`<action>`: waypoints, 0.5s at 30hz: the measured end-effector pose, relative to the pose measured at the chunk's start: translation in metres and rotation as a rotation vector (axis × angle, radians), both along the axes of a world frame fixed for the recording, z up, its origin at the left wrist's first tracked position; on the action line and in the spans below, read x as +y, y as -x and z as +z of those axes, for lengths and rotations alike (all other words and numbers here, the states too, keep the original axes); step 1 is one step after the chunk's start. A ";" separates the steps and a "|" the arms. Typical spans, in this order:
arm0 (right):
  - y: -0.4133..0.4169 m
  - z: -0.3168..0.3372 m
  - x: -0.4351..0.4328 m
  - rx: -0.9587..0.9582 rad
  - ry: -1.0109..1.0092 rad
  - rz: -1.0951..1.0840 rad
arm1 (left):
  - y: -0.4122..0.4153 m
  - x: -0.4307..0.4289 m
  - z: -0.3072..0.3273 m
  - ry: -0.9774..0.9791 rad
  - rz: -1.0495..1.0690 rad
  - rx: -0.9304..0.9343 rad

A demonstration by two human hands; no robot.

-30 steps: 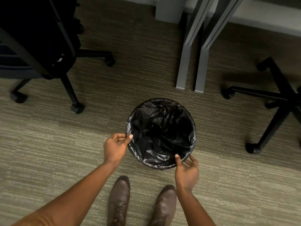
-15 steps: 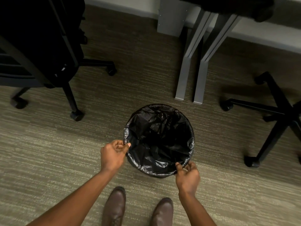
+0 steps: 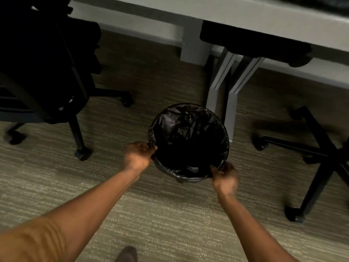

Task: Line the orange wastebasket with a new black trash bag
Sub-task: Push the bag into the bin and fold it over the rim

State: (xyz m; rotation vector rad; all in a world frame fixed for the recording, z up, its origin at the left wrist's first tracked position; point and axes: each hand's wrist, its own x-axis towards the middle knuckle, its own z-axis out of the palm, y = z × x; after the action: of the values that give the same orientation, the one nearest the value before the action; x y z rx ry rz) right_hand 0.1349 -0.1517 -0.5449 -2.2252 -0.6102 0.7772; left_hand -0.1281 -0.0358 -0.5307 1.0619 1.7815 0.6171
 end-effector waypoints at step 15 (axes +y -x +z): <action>-0.054 -0.030 0.072 -0.085 0.066 0.121 | -0.033 0.046 -0.037 0.039 -0.009 -0.178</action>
State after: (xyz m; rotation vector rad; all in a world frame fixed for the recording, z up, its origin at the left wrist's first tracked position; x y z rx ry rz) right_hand 0.1893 -0.0792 -0.5748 -2.3079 -0.7774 0.7762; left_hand -0.0954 0.0099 -0.5680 0.9573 1.6269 0.6485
